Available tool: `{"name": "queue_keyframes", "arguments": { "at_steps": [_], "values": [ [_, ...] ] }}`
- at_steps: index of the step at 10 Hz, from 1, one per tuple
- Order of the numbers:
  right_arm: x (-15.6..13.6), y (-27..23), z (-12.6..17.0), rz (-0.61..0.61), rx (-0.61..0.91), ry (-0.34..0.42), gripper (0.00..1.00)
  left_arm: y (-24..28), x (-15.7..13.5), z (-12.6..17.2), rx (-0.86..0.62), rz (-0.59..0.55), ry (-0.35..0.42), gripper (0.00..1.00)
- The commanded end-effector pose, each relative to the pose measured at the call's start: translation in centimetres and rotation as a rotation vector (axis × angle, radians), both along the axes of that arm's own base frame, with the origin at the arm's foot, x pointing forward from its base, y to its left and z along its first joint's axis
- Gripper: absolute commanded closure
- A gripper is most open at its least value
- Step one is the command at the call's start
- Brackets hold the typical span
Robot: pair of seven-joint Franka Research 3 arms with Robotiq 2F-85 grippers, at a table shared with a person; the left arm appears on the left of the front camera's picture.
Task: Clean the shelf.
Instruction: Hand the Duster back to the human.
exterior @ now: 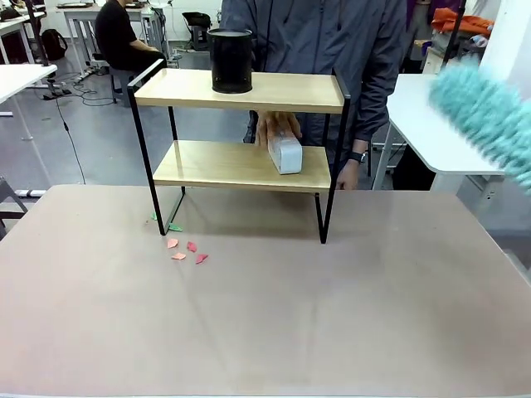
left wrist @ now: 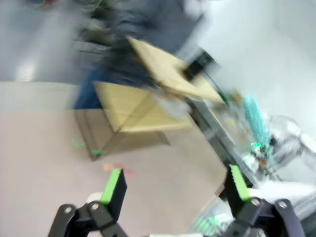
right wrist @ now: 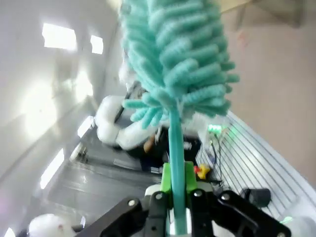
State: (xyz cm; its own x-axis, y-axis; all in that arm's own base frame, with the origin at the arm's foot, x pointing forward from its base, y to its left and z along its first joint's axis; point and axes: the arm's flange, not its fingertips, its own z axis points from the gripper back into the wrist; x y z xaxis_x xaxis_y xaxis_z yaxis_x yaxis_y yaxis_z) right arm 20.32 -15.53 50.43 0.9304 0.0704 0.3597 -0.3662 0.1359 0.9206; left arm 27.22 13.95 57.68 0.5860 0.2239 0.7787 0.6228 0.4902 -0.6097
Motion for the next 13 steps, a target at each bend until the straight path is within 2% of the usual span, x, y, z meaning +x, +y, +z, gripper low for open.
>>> {"name": "queue_keyframes", "arguments": {
  "at_steps": [1, 2, 3, 4, 5, 6, 7, 8, 9, 10, 11, 13],
  "values": [
    [-0.4, 3.4, 5.2, 0.436, -0.108, -0.144, 0.88, -6.8, -1.4, 3.7, -0.105, -0.421, -0.023, 0.00],
    [-0.6, 6.3, 5.0, 0.664, -0.227, -0.064, 0.88, -10.0, -2.4, 3.3, -0.057, -0.558, 0.010, 0.00],
    [-1.3, 9.4, 3.5, 0.745, -0.389, 0.161, 0.88, -12.8, -3.2, 2.0, -0.038, -0.685, 0.095, 0.00],
    [-2.7, 11.2, 1.9, 0.723, -0.557, 0.177, 0.88, -14.7, -3.7, -0.2, 0.077, -0.678, 0.170, 0.00],
    [-1.3, 8.3, 4.9, 0.447, -0.166, 0.006, 0.88, -12.4, -3.8, 4.2, -0.034, -0.538, 0.005, 0.00],
    [-1.3, 8.3, 4.9, 0.447, -0.166, 0.006, 0.88, -12.4, -3.8, 4.2, -0.034, -0.538, 0.005, 0.00],
    [-1.6, 11.3, 3.0, 0.560, -0.288, 0.101, 0.88, -15.2, -4.1, 1.6, -0.012, -0.651, 0.095, 0.00],
    [1.4, 14.2, 3.0, 0.691, -0.366, 0.100, 0.88, -17.3, -3.8, -0.2, 0.035, -0.794, 0.158, 0.00],
    [3.7, 17.2, 4.0, 0.820, -0.418, 0.033, 0.88, -19.6, -2.9, -1.4, 0.043, -0.896, 0.184, 0.00],
    [5.0, 19.2, 4.9, 0.904, -0.462, 0.026, 0.88, -22.5, -2.3, -3.0, 0.085, -0.903, 0.185, 0.00],
    [6.2, 21.6, 5.3, 0.987, -0.520, 0.053, 0.88, -24.7, -2.1, -4.6, 0.093, -0.913, 0.213, 0.00],
    [7.4, 26.0, 3.7, 1.128, -0.571, 0.117, 0.88, -27.0, -1.7, -7.3, 0.072, -0.969, 0.315, 0.00]
  ]
}}
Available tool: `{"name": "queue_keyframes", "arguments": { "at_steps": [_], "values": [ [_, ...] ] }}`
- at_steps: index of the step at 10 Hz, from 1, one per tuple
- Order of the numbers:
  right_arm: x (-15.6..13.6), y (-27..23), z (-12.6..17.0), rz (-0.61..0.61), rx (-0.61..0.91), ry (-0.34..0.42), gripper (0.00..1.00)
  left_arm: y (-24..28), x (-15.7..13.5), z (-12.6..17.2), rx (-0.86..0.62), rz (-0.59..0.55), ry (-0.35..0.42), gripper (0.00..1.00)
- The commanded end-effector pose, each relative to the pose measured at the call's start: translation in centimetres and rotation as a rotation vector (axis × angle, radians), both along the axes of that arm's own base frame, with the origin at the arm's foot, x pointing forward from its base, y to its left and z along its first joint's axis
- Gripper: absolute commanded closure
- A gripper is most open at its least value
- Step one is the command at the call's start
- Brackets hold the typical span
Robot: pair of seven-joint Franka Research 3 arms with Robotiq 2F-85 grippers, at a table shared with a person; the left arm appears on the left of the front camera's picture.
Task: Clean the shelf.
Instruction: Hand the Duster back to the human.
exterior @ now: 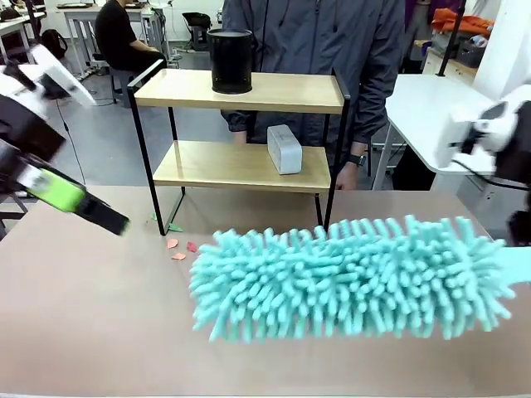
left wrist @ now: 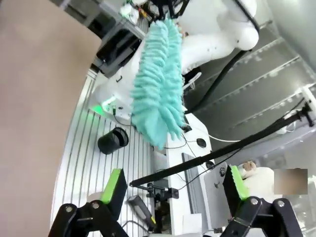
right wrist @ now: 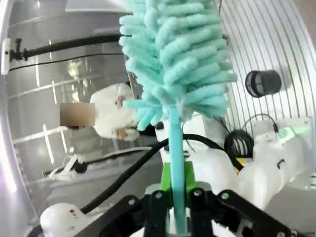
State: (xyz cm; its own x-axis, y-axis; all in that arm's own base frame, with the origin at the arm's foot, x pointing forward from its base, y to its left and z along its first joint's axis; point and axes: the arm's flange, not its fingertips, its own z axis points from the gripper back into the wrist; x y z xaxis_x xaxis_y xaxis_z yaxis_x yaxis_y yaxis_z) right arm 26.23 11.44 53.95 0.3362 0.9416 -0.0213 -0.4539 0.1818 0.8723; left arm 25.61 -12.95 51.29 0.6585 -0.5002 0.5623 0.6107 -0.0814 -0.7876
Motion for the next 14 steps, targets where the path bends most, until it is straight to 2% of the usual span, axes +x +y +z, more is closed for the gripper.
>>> {"name": "queue_keyframes", "arguments": {
  "at_steps": [1, 3, 4, 8, 11, 14],
  "values": [
    [1.9, 0.8, -0.7, 0.127, -0.044, 0.024, 0.88, -1.2, 0.2, -2.1, 0.009, -0.007, 0.042, 0.00],
    [2.4, 3.3, -1.3, 0.214, -0.013, 0.022, 0.88, -4.1, -0.1, -4.0, 0.036, -0.038, 0.084, 0.00],
    [2.5, 4.2, -1.6, 0.231, -0.004, 0.012, 0.88, -5.7, -0.5, -4.9, 0.058, -0.051, 0.082, 0.00],
    [3.9, 4.4, -3.3, 0.155, 0.071, 0.006, 0.88, -10.3, -3.3, -7.2, 0.083, -0.195, 0.165, 0.00],
    [4.3, 4.0, -3.9, 0.104, 0.110, -0.004, 0.88, -12.5, -5.7, -8.3, 0.130, -0.301, 0.171, 0.00],
    [4.4, 3.7, -4.3, 0.111, 0.108, 0.029, 0.88, -12.6, -6.0, -8.6, 0.126, -0.303, 0.161, 0.00]
  ]
}}
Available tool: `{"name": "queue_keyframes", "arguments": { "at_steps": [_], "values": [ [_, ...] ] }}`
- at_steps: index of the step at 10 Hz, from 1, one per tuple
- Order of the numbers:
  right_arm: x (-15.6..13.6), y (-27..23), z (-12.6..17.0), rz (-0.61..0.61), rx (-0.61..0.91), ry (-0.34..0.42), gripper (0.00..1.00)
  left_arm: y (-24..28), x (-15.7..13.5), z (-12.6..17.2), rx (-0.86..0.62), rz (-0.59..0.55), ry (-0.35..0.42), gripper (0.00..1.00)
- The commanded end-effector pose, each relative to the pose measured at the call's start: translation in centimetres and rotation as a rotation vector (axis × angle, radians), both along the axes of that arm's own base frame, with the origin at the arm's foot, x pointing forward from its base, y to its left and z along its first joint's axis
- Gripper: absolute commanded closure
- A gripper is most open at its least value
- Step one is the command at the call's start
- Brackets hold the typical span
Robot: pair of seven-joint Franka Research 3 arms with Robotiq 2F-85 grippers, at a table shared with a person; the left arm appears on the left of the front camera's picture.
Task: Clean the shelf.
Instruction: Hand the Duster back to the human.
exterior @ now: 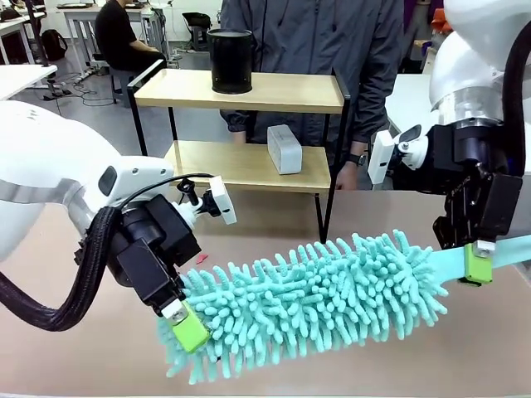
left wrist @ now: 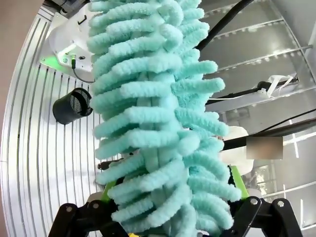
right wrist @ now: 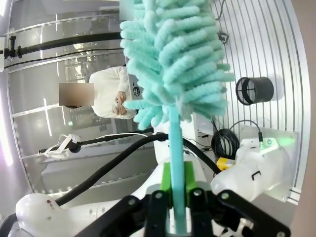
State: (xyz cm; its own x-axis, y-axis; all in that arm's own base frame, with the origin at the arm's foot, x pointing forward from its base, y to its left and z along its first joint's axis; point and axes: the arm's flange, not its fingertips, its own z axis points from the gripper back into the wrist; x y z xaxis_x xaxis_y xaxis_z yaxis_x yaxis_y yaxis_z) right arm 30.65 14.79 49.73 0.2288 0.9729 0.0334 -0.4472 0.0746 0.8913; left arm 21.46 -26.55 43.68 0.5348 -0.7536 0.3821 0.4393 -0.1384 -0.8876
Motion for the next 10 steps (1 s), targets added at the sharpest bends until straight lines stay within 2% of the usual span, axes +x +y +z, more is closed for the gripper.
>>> {"name": "queue_keyframes", "arguments": {
  "at_steps": [1, 2, 3, 4, 5, 6, 9, 10],
  "values": [
    [-0.05, 0.38, -0.13, -0.003, 0.040, 0.013, 0.88, 1.05, -1.84, -1.04, -0.009, 0.017, 0.001, 0.00],
    [-0.19, 0.43, -0.01, -0.005, 0.042, 0.009, 0.88, 1.00, -1.84, -1.06, 0.004, 0.024, -0.013, 0.00],
    [-0.29, 0.37, 0.07, -0.008, 0.043, 0.008, 0.88, 0.85, -1.80, -1.05, 0.003, 0.022, -0.034, 0.34],
    [-0.36, 0.34, 0.14, -0.012, 0.046, 0.003, 0.88, 0.92, -1.78, -0.91, 0.007, 0.021, -0.041, 0.60],
    [-0.39, 0.33, 0.14, -0.014, 0.054, 0.003, 0.88, 1.12, -1.61, -0.90, 0.000, 0.026, -0.040, 0.94],
    [-0.44, 0.34, 0.12, -0.010, 0.056, 0.004, 0.88, 1.20, -1.49, -0.89, -0.005, 0.042, -0.053, 1.00],
    [-0.50, 0.35, -0.02, -0.004, 0.052, 0.011, 0.88, 1.22, -1.17, -0.88, -0.039, 0.087, -0.068, 0.97],
    [-0.52, 0.27, -0.26, -0.003, 0.051, 0.021, 0.88, 1.37, -1.11, -1.05, -0.037, 0.091, -0.068, 1.00]
  ]
}}
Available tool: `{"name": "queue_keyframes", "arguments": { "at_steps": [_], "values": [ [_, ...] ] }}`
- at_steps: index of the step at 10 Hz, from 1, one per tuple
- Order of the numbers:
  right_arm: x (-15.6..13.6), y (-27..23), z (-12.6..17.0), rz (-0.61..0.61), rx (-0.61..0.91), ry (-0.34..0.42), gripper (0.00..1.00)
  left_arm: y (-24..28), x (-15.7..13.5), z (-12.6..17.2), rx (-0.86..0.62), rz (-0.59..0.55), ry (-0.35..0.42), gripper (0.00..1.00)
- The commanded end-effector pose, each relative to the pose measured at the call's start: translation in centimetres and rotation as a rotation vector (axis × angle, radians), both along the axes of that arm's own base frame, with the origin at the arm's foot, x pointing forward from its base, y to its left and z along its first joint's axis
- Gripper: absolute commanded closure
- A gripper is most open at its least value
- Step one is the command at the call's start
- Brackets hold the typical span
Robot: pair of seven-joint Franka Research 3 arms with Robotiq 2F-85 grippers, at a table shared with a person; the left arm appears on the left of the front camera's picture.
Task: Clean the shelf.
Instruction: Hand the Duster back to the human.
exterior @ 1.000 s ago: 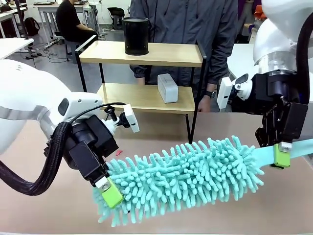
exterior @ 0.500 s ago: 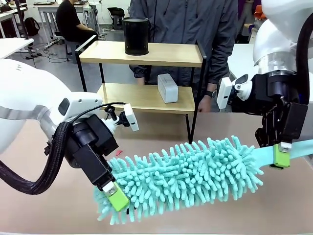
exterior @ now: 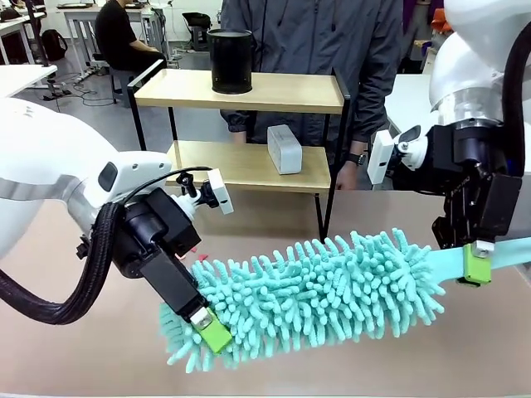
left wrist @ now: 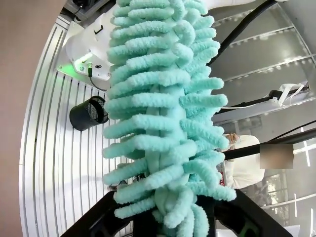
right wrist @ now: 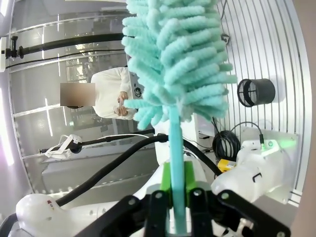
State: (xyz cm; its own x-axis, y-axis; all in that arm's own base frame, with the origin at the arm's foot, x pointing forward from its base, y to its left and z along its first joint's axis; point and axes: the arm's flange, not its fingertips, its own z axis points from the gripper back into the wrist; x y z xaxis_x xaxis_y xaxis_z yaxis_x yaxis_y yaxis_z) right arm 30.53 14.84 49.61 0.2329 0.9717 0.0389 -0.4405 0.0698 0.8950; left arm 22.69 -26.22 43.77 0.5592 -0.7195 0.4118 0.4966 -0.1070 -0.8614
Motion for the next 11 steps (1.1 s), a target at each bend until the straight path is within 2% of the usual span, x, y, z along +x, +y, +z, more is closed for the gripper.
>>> {"name": "queue_keyframes", "arguments": {
  "at_steps": [1, 7, 8, 10, 11],
  "values": [
    [-0.5, 0.2, -0.3, 0.005, 0.043, 0.017, 0.88, 1.2, -2.4, -1.3, -0.038, 0.023, -0.007, 1.00],
    [-0.3, 0.6, -0.4, 0.014, 0.021, 0.015, 0.88, 1.4, -2.2, -0.6, -0.054, 0.013, 0.002, 1.00],
    [-0.4, 0.5, -0.4, 0.014, 0.021, 0.014, 0.36, 1.7, -2.0, -0.2, -0.069, 0.013, 0.005, 1.00],
    [-0.6, -1.9, 0.4, -0.075, 0.107, -0.022, 0.36, 3.1, -1.7, 1.0, -0.082, -0.019, 0.010, 1.00],
    [-1.0, -4.9, 2.0, -0.169, 0.231, -0.083, 0.32, 4.2, -1.4, 1.5, -0.077, -0.054, -0.021, 1.00]
  ]
}}
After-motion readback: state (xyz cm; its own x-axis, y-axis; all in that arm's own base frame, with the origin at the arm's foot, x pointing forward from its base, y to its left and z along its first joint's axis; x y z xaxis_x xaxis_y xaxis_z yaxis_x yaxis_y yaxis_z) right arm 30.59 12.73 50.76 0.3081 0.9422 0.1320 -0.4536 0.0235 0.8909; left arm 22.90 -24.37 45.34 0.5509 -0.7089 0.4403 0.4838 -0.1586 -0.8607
